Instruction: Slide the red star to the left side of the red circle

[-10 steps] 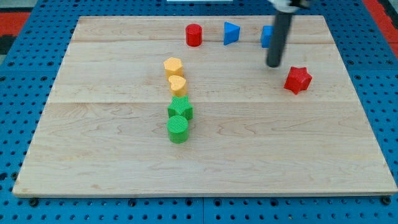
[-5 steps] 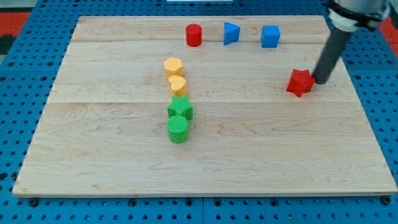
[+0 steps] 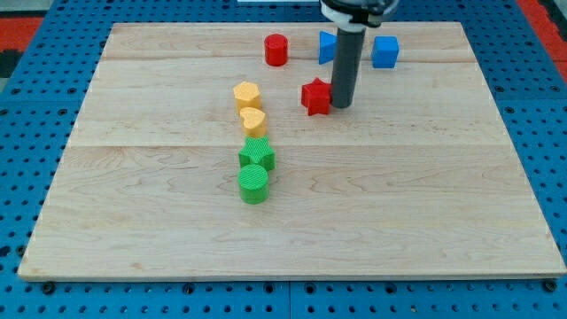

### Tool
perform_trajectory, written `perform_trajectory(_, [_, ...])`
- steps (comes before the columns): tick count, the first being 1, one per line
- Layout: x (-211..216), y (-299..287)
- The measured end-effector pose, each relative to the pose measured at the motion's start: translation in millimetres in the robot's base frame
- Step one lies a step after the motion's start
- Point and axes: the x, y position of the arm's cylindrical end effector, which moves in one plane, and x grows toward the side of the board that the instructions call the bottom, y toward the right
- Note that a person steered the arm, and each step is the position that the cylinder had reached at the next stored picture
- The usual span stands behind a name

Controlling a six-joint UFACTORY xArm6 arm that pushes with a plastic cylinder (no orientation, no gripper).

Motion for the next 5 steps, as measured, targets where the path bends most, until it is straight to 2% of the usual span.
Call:
perform_trajectory(1, [19, 1])
perform_trajectory(2, [13, -32])
perform_trajectory(3, [-30, -76])
perform_trajectory(5, [-56, -120])
